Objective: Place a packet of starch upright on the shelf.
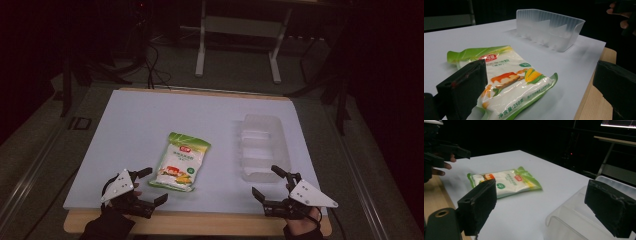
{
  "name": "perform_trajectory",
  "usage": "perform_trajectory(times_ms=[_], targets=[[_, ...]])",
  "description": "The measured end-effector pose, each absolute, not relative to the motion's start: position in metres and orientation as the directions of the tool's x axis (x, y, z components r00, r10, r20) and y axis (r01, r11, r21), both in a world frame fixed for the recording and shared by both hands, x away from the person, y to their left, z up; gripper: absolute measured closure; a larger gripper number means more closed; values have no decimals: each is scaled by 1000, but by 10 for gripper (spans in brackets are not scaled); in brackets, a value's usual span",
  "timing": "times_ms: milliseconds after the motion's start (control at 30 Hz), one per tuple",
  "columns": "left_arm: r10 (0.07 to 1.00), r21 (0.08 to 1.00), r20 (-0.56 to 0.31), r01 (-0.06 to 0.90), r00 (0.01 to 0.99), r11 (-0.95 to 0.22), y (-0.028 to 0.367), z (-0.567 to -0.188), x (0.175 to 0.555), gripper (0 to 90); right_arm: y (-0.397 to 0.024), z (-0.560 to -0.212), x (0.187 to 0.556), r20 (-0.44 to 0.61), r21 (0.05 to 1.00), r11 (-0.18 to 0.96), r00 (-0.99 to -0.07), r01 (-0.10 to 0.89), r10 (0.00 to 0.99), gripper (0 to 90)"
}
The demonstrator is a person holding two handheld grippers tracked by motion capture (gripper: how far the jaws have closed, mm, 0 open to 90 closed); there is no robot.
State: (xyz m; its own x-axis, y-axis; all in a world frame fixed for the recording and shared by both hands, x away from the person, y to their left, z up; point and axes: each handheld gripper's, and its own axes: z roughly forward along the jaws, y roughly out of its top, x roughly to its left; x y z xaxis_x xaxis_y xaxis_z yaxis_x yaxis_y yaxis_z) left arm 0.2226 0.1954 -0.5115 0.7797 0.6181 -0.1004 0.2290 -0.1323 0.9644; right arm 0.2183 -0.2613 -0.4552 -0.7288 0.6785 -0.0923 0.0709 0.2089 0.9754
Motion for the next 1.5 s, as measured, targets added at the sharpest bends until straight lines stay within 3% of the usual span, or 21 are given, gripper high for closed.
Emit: perform_trajectory(times_ms=[167, 433, 700, 1367, 1400, 1500], targets=[[602, 969, -89, 209, 794, -133, 198, -510, 222, 1, -263, -454, 217, -80, 981, 186, -742, 61, 666, 105], [495, 968, -86, 191, 865, -165, 187, -502, 217, 1, -262, -453, 214, -107, 977, 209, -746, 44, 657, 105], [423, 954, -162, 250, 892, -163, 172, -489, 212, 1, -262, -451, 211, -102, 980, 197, -751, 38, 652, 105], [423, 914, -151, 289, 894, -285, 160, -444, 230, 1, -259, -451, 211, -91, 981, 189, -760, 43, 644, 105], [450, 907, -101, 268, 887, -324, 159, -441, 235, 1, -259, -451, 211, -87, 981, 187, -760, 47, 644, 106], [462, 912, -97, 265, 882, -314, 159, -437, 242, 1, -259, -451, 211, -85, 981, 189, -763, 49, 641, 105]])
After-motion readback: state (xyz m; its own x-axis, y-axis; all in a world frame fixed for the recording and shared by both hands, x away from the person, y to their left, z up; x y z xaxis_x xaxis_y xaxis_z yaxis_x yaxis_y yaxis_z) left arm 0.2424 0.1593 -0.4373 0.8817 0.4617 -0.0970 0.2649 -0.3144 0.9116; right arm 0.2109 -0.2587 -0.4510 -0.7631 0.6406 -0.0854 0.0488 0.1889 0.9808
